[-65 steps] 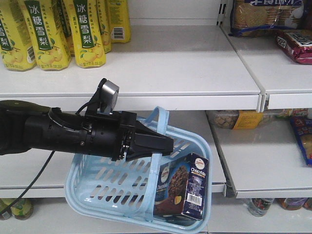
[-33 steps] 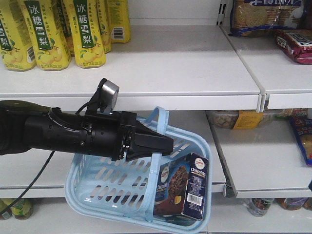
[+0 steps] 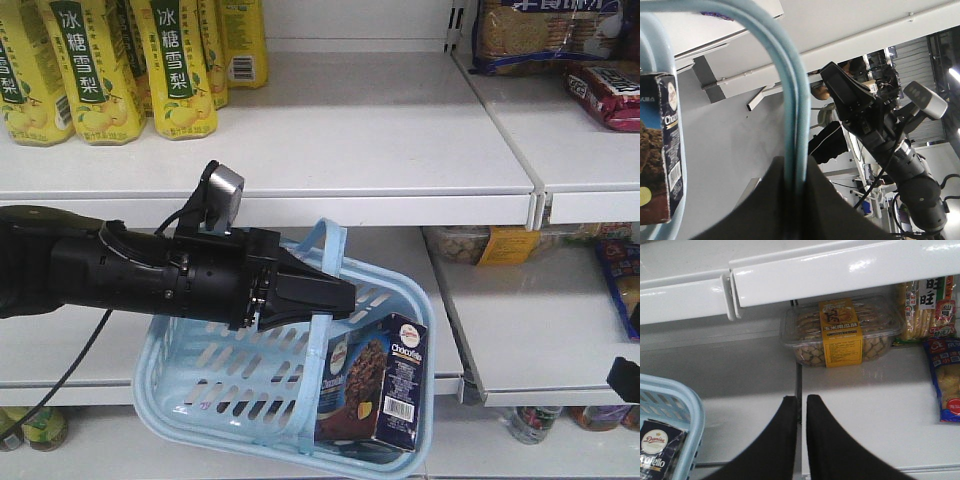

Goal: Left arm holds basket, right arm returns cookies
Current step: 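Reach the open right gripper down into the basket toward the Chocofello box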

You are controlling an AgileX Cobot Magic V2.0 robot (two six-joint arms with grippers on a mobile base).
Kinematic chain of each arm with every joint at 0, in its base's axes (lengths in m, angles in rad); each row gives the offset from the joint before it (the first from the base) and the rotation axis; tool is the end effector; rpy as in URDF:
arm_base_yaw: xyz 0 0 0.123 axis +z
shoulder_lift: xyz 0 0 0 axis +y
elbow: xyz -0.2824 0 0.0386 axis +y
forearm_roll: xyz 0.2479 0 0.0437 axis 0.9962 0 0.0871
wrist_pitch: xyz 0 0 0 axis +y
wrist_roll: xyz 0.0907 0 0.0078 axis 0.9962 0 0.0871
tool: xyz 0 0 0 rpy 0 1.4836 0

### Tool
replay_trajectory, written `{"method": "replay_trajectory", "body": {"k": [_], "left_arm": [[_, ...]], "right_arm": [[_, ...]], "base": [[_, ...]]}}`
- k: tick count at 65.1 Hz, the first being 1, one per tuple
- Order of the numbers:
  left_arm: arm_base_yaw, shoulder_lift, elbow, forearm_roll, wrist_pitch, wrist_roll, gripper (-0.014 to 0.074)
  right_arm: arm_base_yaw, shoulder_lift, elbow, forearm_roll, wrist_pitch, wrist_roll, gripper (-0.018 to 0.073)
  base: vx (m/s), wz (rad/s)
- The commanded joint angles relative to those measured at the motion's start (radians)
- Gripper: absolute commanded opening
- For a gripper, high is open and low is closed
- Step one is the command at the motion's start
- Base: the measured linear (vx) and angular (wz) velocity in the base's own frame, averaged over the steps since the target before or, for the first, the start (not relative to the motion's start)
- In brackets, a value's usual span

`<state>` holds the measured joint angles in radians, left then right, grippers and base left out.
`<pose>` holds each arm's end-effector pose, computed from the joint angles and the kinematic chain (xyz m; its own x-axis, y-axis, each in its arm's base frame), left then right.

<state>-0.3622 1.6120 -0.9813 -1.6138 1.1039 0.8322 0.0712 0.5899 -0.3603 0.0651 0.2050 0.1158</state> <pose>0.2639 -0.1869 0.2745 -0.9507 0.0025 -0.3102 0.3038 0.2095 -0.9294 0.1233 0.0100 0.2672 -0.3487 0.1541 -0.9245 -0.0216 0.9848 0.1724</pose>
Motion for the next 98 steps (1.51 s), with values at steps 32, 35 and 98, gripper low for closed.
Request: {"method": "replay_trajectory", "body": {"k": [32, 35, 98], "left_arm": [[0.005, -0.033, -0.032, -0.166, -0.021, 0.01, -0.0006], [0.005, -0.033, -0.032, -0.166, -0.021, 0.01, -0.0006], [0.005, -0.033, -0.032, -0.165, -0.021, 0.01, -0.0006]], "right_arm": [[-0.001, 0.007, -0.035, 0.007, -0.061, -0.002, 0.0421], [0.001, 0.007, -0.035, 0.032, -0.057, -0.002, 0.0436], [0.321, 0.51, -0.287, 0.909, 0.308, -0.393, 0.0505]], "base": [[0.0, 0.0], [0.0, 0.0], [0.0, 0.0]]}}
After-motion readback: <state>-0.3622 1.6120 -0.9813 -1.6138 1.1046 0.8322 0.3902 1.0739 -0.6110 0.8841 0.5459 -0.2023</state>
